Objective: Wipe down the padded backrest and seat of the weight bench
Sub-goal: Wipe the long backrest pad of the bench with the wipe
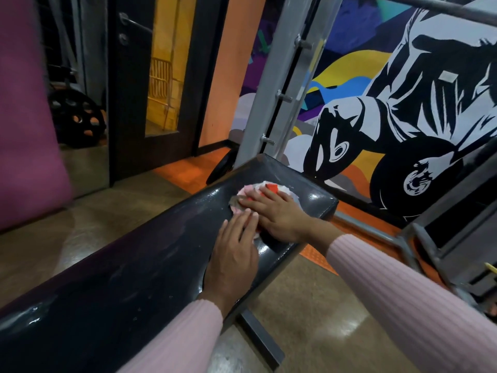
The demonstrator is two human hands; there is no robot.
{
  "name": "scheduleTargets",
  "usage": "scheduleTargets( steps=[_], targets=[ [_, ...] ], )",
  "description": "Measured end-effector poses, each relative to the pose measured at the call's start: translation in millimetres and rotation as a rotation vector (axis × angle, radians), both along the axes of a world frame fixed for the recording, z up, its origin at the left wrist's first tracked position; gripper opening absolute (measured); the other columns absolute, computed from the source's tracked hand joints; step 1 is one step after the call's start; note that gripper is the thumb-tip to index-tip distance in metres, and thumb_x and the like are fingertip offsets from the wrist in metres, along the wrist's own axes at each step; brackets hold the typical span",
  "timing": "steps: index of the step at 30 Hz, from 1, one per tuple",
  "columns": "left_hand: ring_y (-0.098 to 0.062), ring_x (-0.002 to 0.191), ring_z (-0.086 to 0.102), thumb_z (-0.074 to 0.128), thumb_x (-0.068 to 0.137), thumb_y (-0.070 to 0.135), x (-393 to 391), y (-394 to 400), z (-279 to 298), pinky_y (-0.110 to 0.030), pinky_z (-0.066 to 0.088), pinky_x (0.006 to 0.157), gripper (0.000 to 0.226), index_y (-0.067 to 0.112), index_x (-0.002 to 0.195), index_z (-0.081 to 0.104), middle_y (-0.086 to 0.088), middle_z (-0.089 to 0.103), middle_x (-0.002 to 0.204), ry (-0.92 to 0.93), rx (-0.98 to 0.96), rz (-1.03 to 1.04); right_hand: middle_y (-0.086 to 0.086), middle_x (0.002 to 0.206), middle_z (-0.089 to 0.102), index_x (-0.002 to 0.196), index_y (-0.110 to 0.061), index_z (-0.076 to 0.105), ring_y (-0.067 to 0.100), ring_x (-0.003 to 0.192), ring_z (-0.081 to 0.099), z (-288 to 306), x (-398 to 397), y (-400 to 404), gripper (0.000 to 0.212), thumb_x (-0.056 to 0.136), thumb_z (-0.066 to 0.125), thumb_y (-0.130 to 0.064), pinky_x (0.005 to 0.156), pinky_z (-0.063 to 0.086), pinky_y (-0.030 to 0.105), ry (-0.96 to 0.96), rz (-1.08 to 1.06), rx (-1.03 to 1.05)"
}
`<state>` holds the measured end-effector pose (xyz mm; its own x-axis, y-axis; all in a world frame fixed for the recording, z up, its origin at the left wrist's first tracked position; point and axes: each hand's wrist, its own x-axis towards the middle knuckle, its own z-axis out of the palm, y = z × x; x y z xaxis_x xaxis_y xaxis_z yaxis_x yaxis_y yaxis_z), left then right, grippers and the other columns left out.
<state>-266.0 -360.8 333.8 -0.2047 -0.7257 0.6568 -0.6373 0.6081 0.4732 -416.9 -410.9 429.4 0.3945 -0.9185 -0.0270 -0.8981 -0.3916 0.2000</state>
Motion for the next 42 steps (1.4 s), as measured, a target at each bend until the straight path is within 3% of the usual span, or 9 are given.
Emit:
scheduleTargets(
  steps=[3, 6, 10, 16, 24, 27, 31, 38, 42],
  targets=[
    [-0.024, 0.137, 0.036, 0.025, 0.092, 0.02, 0.2, 0.5, 0.2, -0.044, 0.031, 0.112, 0.052, 0.008, 0.14, 0.041, -0.011, 0.043, 0.145, -0.009, -0.01, -0.022, -0.016, 0.16, 0.003, 0.148, -0.048, 0.01, 0.009, 0.147, -0.005, 4.8, -37.1, 22.8, 0.053, 0.095, 0.019, -0.048, 0.116, -0.002, 0.039, -0.059, 0.02, 0.011],
    [-0.025, 0.136, 0.038, 0.026, 0.092, 0.018, -0.3, 0.8, -0.3, -0.044, 0.032, 0.111, 0.051, 0.008, 0.139, 0.043, -0.011, 0.045, 0.144, -0.016, -0.015, -0.022, -0.015, 0.16, 0.008, 0.147, -0.049, 0.013, 0.016, 0.149, 0.0, 15.6, -67.9, 6.3, 0.048, 0.099, 0.02, -0.05, 0.119, 0.003, 0.046, -0.105, -0.154, -0.041],
    [-0.026, 0.135, 0.039, 0.026, 0.091, 0.016, -0.2, 0.2, -2.3, -0.047, 0.036, 0.108, 0.051, 0.006, 0.137, 0.045, -0.012, 0.047, 0.142, -0.015, -0.017, -0.038, -0.012, 0.161, 0.01, 0.148, -0.044, 0.016, 0.022, 0.148, 0.005, 16.5, -42.8, -19.8, 0.05, 0.099, 0.022, -0.05, 0.118, 0.006, 0.05, -0.103, -0.29, -0.089],
    [-0.026, 0.135, 0.039, 0.041, 0.088, 0.008, -1.0, -0.9, -2.2, -0.048, 0.036, 0.109, 0.049, 0.007, 0.137, 0.046, -0.012, 0.047, 0.142, 0.008, -0.021, -0.039, -0.017, 0.16, 0.001, 0.148, -0.048, 0.009, 0.01, 0.146, -0.007, 2.7, -40.6, 30.5, 0.053, 0.096, 0.017, -0.05, 0.116, -0.004, 0.039, -0.082, -0.018, -0.013],
    [-0.027, 0.13, 0.046, 0.028, 0.088, 0.014, 0.1, 0.7, -1.7, -0.047, 0.039, 0.106, 0.051, 0.005, 0.134, 0.05, -0.012, 0.052, 0.136, -0.024, -0.039, -0.035, -0.011, 0.161, 0.01, 0.149, -0.042, 0.017, 0.022, 0.148, 0.003, 16.5, -38.0, -4.9, 0.049, 0.101, 0.025, -0.044, 0.119, 0.004, 0.048, -0.122, -0.31, -0.087],
    [-0.028, 0.13, 0.045, 0.038, 0.088, 0.006, 0.1, 0.5, -1.7, -0.048, 0.037, 0.107, 0.048, 0.005, 0.134, 0.049, -0.014, 0.051, 0.137, 0.002, -0.042, -0.047, -0.009, 0.161, 0.008, 0.15, -0.042, 0.014, 0.024, 0.149, 0.001, 4.1, -12.2, 5.2, 0.06, 0.091, 0.015, -0.05, 0.118, 0.004, 0.052, -0.06, -0.185, -0.059],
    [-0.029, 0.13, 0.045, 0.042, 0.085, 0.005, 0.3, 1.9, -1.4, -0.049, 0.038, 0.106, 0.048, 0.005, 0.133, 0.051, -0.014, 0.052, 0.136, 0.023, -0.05, -0.048, -0.014, 0.161, 0.004, 0.149, -0.046, 0.012, 0.016, 0.148, -0.004, -1.9, -33.0, 41.5, 0.054, 0.095, 0.018, -0.048, 0.118, 0.001, 0.045, -0.079, -0.04, -0.034],
    [-0.028, 0.132, 0.042, 0.035, 0.088, 0.005, -0.3, 0.9, -2.7, -0.047, 0.037, 0.107, 0.051, 0.004, 0.137, 0.045, -0.014, 0.048, 0.139, 0.037, -0.057, -0.049, -0.01, 0.161, 0.008, 0.15, -0.041, 0.015, 0.022, 0.149, -0.001, 11.8, -33.6, 13.2, 0.049, 0.102, 0.026, -0.042, 0.119, 0.003, 0.049, -0.104, -0.256, -0.065],
    [-0.028, 0.134, 0.04, 0.039, 0.091, 0.006, 0.2, 3.3, -0.1, -0.045, 0.037, 0.108, 0.048, 0.003, 0.138, 0.044, -0.017, 0.047, 0.141, 0.085, -0.033, -0.061, -0.008, 0.162, 0.005, 0.151, -0.04, 0.009, 0.022, 0.149, -0.003, -10.1, -6.6, 28.1, 0.055, 0.097, 0.02, -0.045, 0.118, 0.001, 0.051, -0.046, -0.086, -0.051]
  ],
)
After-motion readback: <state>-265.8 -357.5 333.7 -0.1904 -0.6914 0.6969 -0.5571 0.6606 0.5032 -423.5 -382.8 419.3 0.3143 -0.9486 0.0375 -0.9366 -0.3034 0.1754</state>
